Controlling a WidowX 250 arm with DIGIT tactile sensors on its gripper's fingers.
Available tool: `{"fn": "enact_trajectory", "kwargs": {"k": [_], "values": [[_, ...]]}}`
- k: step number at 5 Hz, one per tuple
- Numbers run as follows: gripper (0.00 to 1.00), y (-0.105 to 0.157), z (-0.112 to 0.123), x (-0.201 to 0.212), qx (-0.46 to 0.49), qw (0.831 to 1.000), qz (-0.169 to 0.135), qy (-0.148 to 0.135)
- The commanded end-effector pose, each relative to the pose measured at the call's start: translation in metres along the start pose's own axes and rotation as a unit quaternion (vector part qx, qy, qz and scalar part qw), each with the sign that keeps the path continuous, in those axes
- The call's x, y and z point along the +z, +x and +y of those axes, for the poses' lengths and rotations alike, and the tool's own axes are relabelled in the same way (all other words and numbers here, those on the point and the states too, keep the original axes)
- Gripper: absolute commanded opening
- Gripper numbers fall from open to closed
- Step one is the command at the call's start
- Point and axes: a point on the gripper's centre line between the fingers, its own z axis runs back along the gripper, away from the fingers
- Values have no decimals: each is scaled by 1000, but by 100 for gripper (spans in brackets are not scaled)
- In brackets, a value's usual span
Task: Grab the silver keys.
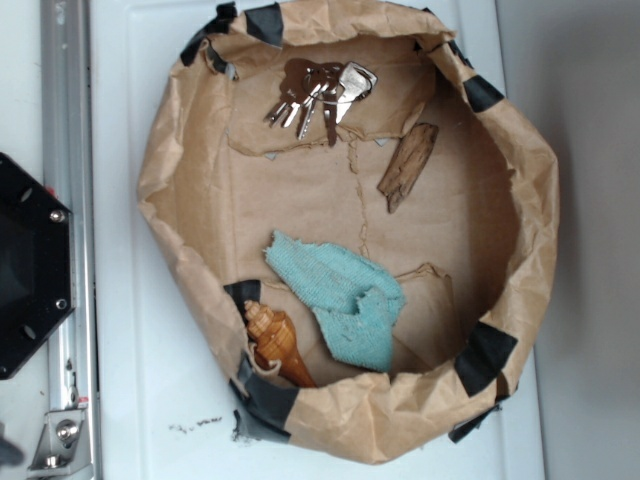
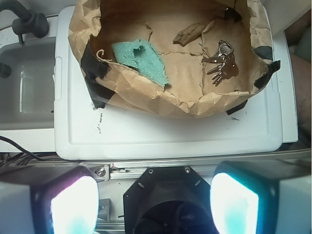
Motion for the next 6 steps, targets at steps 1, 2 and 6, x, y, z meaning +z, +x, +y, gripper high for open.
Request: {"fn": "enact_trajectory", "kwargs": {"k": [1, 2, 6], "values": [[100, 0, 0, 0, 0, 1000, 0, 0], [100, 49, 1, -18, -13, 999, -37, -14], [100, 113, 42, -86, -107, 980, -145, 85]]}}
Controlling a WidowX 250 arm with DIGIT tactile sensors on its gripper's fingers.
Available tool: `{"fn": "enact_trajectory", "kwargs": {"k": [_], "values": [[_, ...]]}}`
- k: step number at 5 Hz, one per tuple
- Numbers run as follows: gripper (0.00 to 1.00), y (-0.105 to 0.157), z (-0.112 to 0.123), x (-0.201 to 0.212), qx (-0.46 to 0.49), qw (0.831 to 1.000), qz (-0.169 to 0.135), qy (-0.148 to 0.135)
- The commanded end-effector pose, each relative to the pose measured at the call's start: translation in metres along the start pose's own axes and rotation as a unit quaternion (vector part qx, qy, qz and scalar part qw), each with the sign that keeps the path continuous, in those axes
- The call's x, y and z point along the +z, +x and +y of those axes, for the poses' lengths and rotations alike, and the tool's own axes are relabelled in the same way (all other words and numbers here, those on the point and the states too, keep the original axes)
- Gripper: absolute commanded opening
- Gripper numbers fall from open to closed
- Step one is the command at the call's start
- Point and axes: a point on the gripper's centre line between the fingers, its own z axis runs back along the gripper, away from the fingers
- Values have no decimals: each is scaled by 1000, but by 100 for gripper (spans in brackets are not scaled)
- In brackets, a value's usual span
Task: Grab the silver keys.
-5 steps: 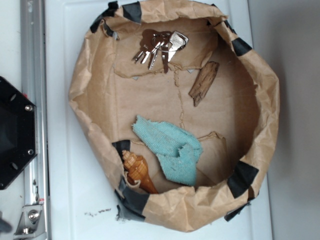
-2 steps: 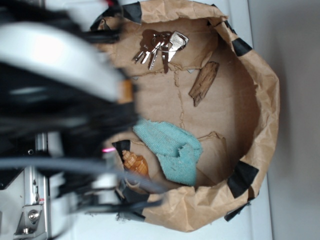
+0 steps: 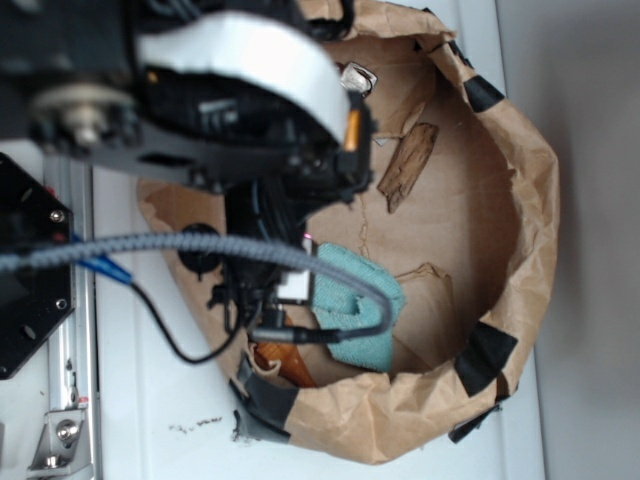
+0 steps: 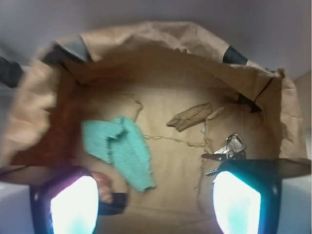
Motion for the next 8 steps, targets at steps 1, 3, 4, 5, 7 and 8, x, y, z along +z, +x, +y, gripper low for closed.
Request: {"fn": "enact_trajectory", "kwargs": {"k": [1, 3, 4, 5, 7, 8], "values": [[100, -4, 15, -26, -38, 995, -28, 84], [100, -1, 16, -60, -42, 995, 4, 95], [100, -1, 16, -60, -42, 995, 4, 95], [100, -1, 16, -60, -42, 995, 4, 95], [100, -1, 16, -60, -42, 995, 4, 95], [100, -1, 16, -60, -42, 995, 4, 95]]}}
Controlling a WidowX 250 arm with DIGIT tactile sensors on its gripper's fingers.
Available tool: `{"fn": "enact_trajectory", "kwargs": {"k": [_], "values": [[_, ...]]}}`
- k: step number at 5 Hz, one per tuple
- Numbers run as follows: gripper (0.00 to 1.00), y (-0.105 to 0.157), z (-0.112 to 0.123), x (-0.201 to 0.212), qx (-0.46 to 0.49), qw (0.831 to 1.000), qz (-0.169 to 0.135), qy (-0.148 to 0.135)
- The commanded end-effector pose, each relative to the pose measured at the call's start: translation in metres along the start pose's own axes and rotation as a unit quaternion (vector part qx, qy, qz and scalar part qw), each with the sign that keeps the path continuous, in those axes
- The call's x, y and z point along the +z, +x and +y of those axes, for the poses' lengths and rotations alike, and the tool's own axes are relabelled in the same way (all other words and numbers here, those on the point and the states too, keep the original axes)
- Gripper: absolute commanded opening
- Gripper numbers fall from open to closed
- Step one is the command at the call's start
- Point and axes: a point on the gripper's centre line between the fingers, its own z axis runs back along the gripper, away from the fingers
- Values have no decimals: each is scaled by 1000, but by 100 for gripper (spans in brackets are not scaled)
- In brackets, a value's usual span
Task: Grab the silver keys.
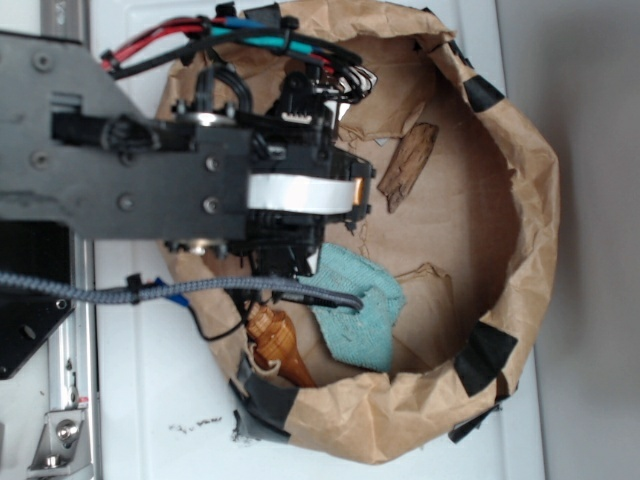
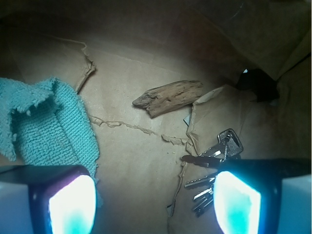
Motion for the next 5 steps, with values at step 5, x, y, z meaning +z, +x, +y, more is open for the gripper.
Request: {"fn": "enact_trajectory", "kwargs": {"k": [5], "values": [[100, 17, 35, -35, 23, 999, -9, 27]]}}
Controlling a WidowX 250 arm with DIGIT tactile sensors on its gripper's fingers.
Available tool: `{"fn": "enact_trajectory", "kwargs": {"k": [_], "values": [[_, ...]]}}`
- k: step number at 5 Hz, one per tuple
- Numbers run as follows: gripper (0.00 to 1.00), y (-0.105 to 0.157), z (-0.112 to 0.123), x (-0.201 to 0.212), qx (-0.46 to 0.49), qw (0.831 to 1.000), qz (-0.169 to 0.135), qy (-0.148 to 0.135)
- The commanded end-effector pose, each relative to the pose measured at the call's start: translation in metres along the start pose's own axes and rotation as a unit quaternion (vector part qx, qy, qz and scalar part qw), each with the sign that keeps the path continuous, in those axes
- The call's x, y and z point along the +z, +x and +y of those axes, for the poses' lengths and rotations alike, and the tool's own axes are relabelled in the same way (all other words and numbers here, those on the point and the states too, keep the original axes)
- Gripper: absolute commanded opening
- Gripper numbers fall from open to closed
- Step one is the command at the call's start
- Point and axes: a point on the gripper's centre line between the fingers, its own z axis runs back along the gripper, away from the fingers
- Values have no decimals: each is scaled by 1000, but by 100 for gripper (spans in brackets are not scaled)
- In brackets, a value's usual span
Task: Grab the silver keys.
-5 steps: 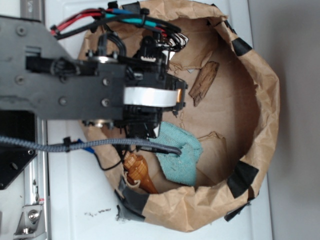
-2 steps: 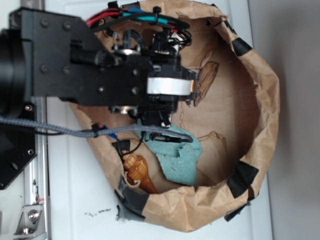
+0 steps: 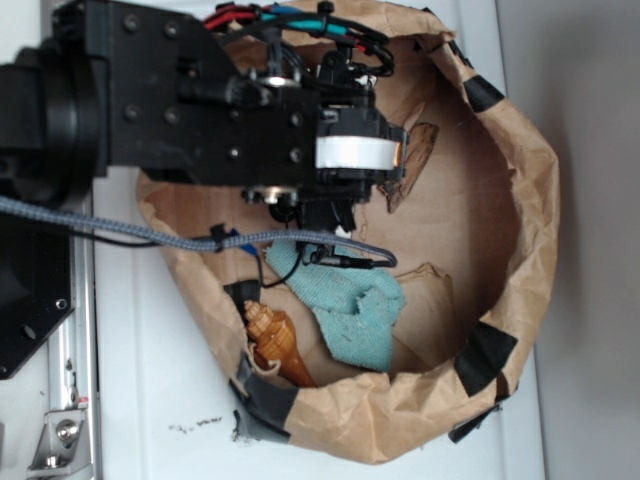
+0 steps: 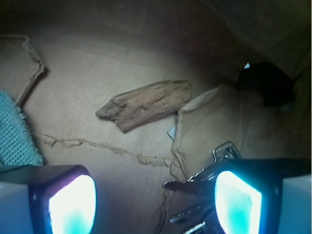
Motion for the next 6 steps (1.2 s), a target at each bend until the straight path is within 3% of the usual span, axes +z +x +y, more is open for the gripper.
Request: {"fn": "enact_trajectory", "kwargs": {"k": [1, 4, 6], "values": [[100, 8, 17, 0, 12, 1000, -10, 19], [100, 7, 24, -8, 13, 999, -7, 38], [100, 2, 28, 1, 15, 999, -13, 35]]}}
